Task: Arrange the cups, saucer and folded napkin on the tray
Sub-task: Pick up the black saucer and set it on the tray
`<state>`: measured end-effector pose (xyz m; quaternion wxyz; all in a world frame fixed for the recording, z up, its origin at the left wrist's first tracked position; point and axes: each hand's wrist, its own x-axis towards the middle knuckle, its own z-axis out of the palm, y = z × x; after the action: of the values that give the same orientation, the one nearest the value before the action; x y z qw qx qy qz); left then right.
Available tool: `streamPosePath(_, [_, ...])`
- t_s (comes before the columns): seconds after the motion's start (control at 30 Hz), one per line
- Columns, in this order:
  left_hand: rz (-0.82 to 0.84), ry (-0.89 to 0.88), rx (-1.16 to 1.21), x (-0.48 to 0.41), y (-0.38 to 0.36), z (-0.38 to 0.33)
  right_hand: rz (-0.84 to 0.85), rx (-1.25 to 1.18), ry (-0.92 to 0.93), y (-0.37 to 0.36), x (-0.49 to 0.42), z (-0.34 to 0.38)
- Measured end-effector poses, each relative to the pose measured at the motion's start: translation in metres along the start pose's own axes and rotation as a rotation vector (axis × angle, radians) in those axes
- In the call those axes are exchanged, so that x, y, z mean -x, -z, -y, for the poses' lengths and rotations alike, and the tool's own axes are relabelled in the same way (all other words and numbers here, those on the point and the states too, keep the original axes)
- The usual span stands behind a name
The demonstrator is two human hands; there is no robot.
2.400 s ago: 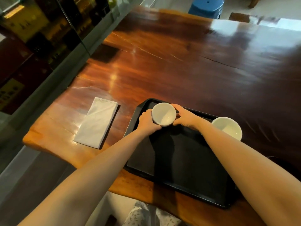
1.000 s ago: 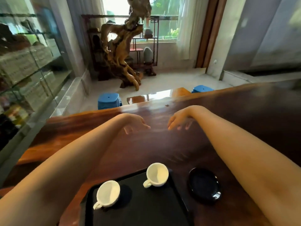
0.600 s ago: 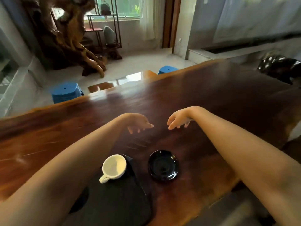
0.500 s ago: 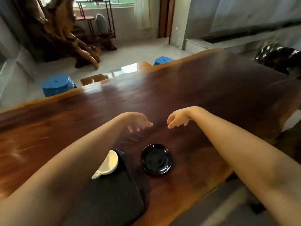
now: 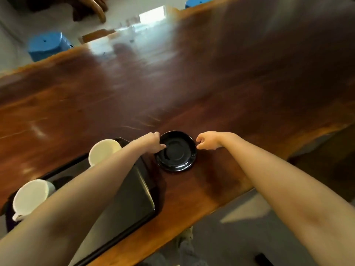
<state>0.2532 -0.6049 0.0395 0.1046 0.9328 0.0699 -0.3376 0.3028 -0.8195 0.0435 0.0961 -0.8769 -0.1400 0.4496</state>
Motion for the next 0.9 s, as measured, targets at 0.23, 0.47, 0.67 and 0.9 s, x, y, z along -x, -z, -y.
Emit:
streamPosePath(0.23, [-0.049, 0.135, 0.371, -0.007, -0.036, 0.004, -0.044, -0.242, 0.002, -0.022, -0.029, -0.001])
streamPosePath(0.47, [-0.123, 0.18, 0.638, -0.009, -0.046, 0.008, -0.1, -0.562, 0.02, -0.032, -0.037, -0.004])
streamPosePath(0.67, [-0.147, 0.153, 0.737, -0.003, -0.038, 0.008, -0.103, -0.646, -0.007, -0.027, -0.03, 0.0])
streamPosePath(0.9, [-0.187, 0.11, 0.805, 0.011, 0.004, 0.018, -0.175, -0.605, 0.049, 0.017, -0.004, 0.027])
